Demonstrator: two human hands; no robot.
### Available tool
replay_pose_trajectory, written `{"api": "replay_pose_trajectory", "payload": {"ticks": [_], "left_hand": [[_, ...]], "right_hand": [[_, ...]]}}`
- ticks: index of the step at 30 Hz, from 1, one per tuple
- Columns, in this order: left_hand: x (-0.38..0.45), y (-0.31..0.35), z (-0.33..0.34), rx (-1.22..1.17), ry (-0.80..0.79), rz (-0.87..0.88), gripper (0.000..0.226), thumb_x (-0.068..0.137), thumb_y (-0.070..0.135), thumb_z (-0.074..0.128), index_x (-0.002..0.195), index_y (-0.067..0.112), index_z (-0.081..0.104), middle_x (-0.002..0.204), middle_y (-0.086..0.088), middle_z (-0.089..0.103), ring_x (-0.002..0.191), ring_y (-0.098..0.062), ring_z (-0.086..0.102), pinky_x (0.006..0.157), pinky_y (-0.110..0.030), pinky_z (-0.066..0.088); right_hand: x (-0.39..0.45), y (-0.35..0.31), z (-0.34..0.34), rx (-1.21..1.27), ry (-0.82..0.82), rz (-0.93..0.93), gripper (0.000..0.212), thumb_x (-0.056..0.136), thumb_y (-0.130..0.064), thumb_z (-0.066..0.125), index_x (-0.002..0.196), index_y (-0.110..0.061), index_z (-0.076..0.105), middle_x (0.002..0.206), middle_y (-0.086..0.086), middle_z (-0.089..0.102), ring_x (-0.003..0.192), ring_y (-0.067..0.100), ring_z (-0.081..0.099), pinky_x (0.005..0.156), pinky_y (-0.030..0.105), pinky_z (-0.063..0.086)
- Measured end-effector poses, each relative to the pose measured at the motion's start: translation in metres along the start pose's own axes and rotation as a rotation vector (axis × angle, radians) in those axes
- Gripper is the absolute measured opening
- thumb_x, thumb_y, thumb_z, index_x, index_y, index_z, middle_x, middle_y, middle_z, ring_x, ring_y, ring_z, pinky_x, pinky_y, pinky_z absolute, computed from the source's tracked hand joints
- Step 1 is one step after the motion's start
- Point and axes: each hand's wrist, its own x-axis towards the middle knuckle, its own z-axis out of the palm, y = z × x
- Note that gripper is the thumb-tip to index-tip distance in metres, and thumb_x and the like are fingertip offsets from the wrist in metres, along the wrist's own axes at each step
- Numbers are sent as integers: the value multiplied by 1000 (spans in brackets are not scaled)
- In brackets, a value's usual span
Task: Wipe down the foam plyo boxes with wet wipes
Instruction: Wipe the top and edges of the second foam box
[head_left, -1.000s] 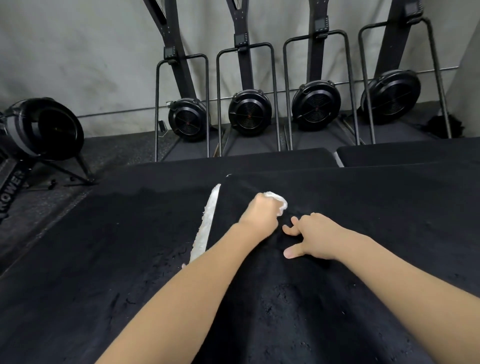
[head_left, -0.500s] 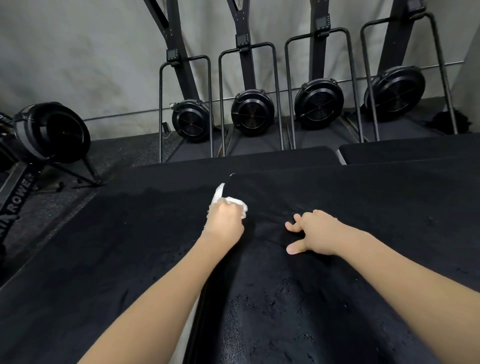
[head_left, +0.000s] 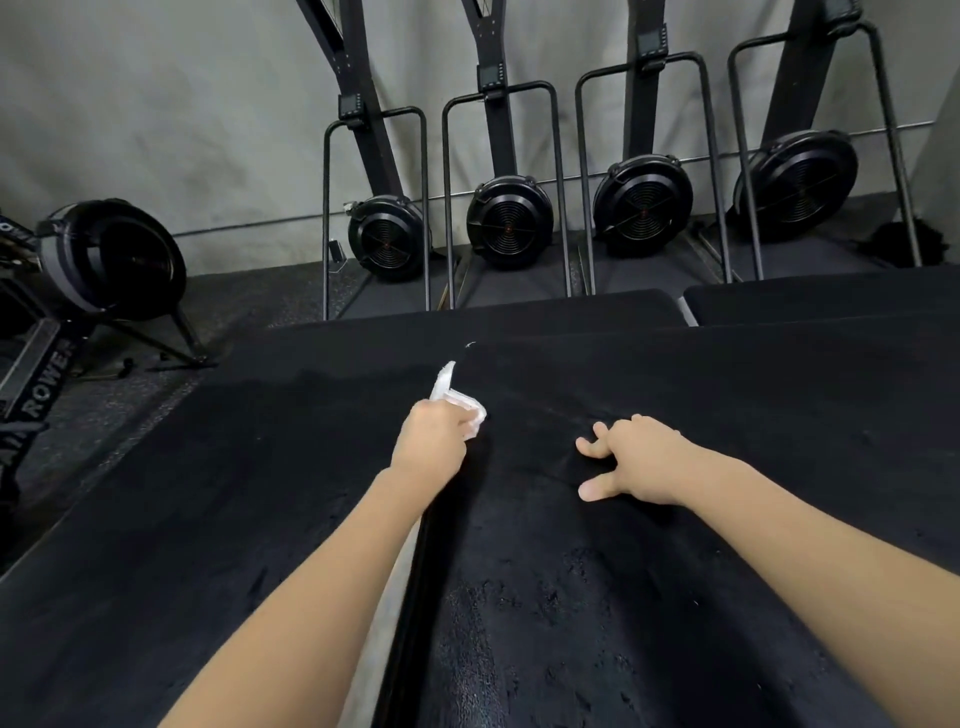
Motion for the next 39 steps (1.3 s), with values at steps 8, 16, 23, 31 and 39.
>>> {"api": "replay_pose_trajectory", "payload": {"ticks": [8, 16, 23, 31, 39], "left_hand": [[-57, 80, -16, -77, -114, 349, 43, 71, -16, 42, 91, 14, 67, 72, 15, 34, 68, -10, 32, 69, -34, 49], [-52, 19, -31, -13, -76, 34, 45, 85, -13, 48, 98, 23, 73, 91, 6, 42, 77, -21, 41, 75, -29, 40], [-68, 77, -18, -105, -121, 133, 49, 77, -10, 37, 98, 25, 64, 97, 3, 43, 96, -22, 46, 75, -30, 50], [-101, 20, -22, 118, -91, 260, 43, 55, -3, 17, 81, 30, 28, 76, 10, 29, 61, -16, 24, 48, -39, 51], [-136, 99, -31, -193, -78, 203, 42, 60, -8, 32, 81, 23, 52, 81, 15, 39, 73, -5, 38, 74, -16, 40]], "right_hand": [[1, 0, 2, -35, 13, -5, 76, 88, -64, 60, 153, -41, 28, 164, -12, 20, 151, 31, 14, 116, 59, 23], [4, 3, 4, -22, 29, -21, 76, 86, -67, 59, 152, -42, 31, 163, -11, 23, 149, 30, 19, 116, 54, 26], [3, 5, 7, -10, 48, -24, 75, 87, -66, 58, 153, -40, 31, 162, -9, 26, 149, 31, 19, 116, 55, 25], [-1, 3, 10, -5, 55, -2, 70, 91, -64, 54, 153, -44, 28, 164, -12, 21, 151, 28, 12, 116, 59, 21], [-8, 2, 12, -16, 63, -3, 68, 95, -62, 49, 155, -41, 24, 165, -10, 18, 151, 30, 9, 117, 60, 16]]}}
